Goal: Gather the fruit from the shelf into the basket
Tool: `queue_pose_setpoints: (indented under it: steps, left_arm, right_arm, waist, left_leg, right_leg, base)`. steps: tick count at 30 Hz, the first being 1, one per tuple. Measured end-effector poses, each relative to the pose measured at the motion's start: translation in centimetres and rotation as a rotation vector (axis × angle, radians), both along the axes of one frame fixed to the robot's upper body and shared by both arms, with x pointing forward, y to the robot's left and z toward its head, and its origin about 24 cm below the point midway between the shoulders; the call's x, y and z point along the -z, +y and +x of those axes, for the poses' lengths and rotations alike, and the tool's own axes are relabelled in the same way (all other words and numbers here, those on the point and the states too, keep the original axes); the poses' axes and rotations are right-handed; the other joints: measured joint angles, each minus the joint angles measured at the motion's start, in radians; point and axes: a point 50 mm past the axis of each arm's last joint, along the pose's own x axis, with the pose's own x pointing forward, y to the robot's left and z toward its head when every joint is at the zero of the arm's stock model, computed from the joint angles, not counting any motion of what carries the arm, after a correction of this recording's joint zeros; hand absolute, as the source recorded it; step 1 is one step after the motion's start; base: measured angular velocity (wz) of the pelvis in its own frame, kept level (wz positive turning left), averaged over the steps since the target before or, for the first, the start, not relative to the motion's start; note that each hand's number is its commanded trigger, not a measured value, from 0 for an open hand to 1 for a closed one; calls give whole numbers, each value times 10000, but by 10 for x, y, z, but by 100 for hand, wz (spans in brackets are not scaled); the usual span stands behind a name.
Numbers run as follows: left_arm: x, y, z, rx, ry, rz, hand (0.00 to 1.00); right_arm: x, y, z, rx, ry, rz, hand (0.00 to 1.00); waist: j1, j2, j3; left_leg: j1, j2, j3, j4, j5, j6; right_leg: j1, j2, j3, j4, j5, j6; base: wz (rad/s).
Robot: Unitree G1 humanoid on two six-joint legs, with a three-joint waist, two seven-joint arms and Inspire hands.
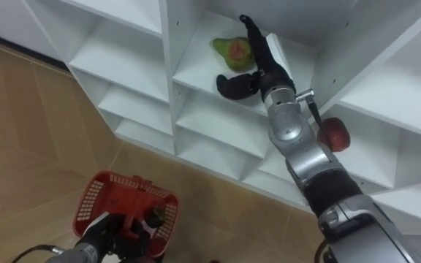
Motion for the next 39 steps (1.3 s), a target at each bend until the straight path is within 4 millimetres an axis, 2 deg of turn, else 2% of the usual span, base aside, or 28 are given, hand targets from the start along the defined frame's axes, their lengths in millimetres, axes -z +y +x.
queue_pose_setpoints:
  steps: [6, 12, 19, 25, 39]
  left_arm:
    - [0, 0, 0, 161, 4, 47, 100]
    - [-1, 0, -2, 175, -87, 12, 100]
    - [-3, 3, -3, 176, -175, 72, 100]
    - [-2, 3, -4, 173, -180, 77, 100]
    - [-4, 10, -2, 176, -216, 224, 100]
  right_arm:
    - [7, -6, 2, 206, 269, -314, 0]
    - [8, -11, 5, 383, 429, -461, 0]
    - [8, -11, 5, 359, 430, -468, 0]
    - [9, -12, 5, 333, 408, -472, 0]
    - [11, -19, 5, 195, 470, -875, 0]
  waist:
    - [15, -17, -8]
    - [17, -44, -6]
    - [16, -172, -12]
    - [14, -170, -9]
    - [162, -115, 61]
  left_leg:
    - [93, -16, -64, -10, 2, 1]
    - [103, -19, -108, -47, 25, -2]
    - [127, -7, -143, -224, 104, -30]
    - [183, -8, -136, -246, 106, -33]
    - [239, -1, -228, -360, 140, -83]
  right_leg:
    - [159, 38, -80, -51, -8, 12]
    - [224, 18, -153, -68, -9, 10]
    - [234, 59, -166, -203, 13, -3]
    - [251, 59, -154, -218, 7, -3]
    - [290, 28, -241, -195, -59, -48]
  base:
    - [3]
    - [3]
    - [1]
    - [0]
    - [1]
